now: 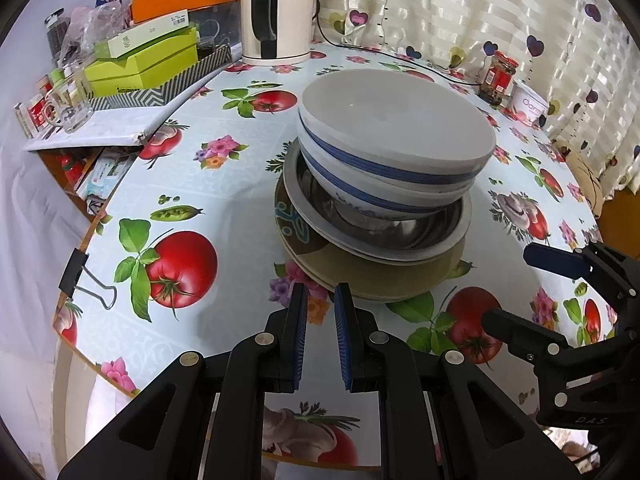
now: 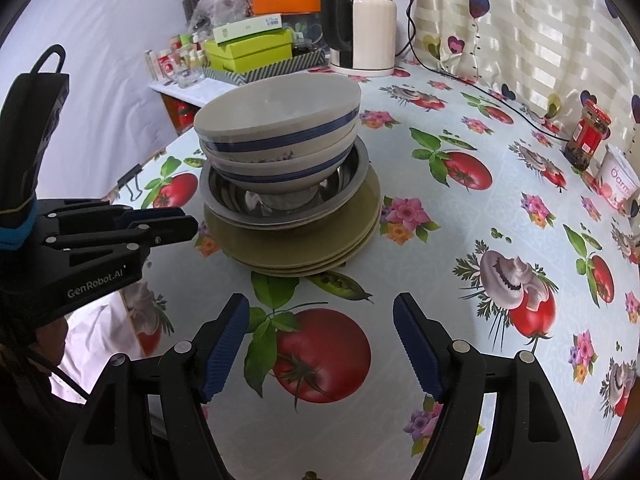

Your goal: Organize plates and bowls

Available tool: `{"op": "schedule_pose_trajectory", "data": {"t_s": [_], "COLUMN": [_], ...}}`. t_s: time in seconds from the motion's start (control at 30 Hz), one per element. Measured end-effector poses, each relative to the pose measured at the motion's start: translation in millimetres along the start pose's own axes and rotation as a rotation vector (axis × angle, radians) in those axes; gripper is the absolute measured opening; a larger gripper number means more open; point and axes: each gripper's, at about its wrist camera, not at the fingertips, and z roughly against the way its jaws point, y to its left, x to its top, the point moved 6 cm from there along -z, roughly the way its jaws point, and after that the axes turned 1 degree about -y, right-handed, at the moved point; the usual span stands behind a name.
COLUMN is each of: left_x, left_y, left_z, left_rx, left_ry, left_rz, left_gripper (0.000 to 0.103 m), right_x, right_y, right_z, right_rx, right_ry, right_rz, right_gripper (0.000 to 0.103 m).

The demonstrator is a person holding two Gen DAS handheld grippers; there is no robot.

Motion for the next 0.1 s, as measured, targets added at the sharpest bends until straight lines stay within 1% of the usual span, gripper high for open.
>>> {"op": "schedule_pose_trajectory", "data": {"t_s": [0.1], "left_x": [-0.1], "left_y": [0.8], "left_z": [-1.9], "left_rx": [-0.001], "left_ry": [0.007], "left_rz": [0.005], "left_gripper": [0.014], "right_x": [-0.1], "right_y": [-1.7], "right_z": [-2.8], "right_rx": [0.004], "right_ry": [0.004], "right_rz": [0.005], "right_gripper": [0.075]}}
